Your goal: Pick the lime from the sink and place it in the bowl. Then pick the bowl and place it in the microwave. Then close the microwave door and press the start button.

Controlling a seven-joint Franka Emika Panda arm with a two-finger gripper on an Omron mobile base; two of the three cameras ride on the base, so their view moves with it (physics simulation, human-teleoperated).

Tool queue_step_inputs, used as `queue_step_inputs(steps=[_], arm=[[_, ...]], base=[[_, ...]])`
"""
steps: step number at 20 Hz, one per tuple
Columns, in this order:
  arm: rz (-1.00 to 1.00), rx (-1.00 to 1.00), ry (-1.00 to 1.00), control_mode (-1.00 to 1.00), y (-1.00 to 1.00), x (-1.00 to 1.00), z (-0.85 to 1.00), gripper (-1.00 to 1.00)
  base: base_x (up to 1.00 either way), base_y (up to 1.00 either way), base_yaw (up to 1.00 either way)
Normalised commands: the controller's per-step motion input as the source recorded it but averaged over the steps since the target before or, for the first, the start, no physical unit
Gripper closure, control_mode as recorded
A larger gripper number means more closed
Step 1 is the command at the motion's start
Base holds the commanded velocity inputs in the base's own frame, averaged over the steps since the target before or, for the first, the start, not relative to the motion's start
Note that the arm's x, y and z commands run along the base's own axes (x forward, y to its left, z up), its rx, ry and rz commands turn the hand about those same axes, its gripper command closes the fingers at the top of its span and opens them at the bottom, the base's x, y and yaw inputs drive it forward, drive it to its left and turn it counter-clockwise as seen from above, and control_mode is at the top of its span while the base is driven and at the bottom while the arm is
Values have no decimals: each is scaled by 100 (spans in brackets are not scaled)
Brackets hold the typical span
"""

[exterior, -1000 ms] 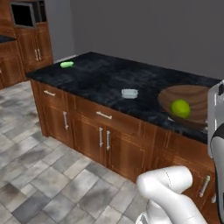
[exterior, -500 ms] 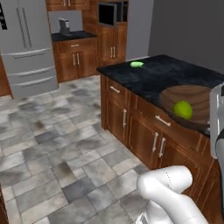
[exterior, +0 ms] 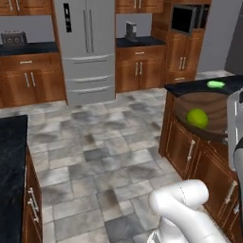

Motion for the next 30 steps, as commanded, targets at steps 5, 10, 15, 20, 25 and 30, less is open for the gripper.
queue_step_inputs(steps=[5, 10, 15, 20, 25, 30], arm=[[0, 0, 0, 100, 0, 0, 0, 100], [0, 0, 0, 100, 0, 0, 0, 100], [0, 0, 0, 100, 0, 0, 0, 100], [0, 0, 0, 100, 0, 0, 0, 100], [0, 0, 0, 100, 0, 0, 0, 100], [0, 0, 0, 100, 0, 0, 0, 100]], base=[[100, -28, 31], [100, -42, 24], [100, -54, 17], [100, -57, 9], [100, -45, 5], [100, -14, 6]])
